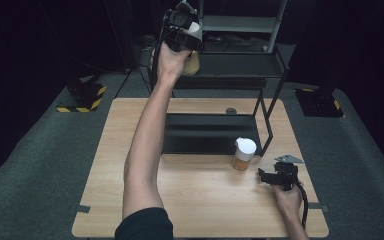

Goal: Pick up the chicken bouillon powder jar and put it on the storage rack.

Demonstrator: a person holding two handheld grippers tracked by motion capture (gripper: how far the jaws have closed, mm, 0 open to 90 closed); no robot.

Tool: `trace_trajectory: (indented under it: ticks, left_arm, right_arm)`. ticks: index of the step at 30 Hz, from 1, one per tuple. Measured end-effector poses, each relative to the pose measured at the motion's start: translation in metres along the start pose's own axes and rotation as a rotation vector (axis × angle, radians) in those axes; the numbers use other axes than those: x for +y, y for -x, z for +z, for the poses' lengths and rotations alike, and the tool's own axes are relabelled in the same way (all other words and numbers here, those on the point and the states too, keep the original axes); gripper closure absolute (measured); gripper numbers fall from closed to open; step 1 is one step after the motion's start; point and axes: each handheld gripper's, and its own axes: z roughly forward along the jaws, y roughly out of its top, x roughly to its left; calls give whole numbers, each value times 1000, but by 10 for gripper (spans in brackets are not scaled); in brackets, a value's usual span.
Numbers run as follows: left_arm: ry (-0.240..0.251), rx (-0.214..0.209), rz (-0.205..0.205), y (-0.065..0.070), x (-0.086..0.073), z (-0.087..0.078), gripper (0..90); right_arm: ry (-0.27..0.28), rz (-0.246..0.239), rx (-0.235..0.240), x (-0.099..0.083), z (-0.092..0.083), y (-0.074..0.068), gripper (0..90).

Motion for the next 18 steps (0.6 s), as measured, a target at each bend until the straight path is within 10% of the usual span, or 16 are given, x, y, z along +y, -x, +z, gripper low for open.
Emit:
trace_trajectory:
  ticks: [18]
  left_arm:
    - [27,-45,4,-9,-14,-26,108]
  right_arm:
    - [-1,1,0,0,0,0,74]
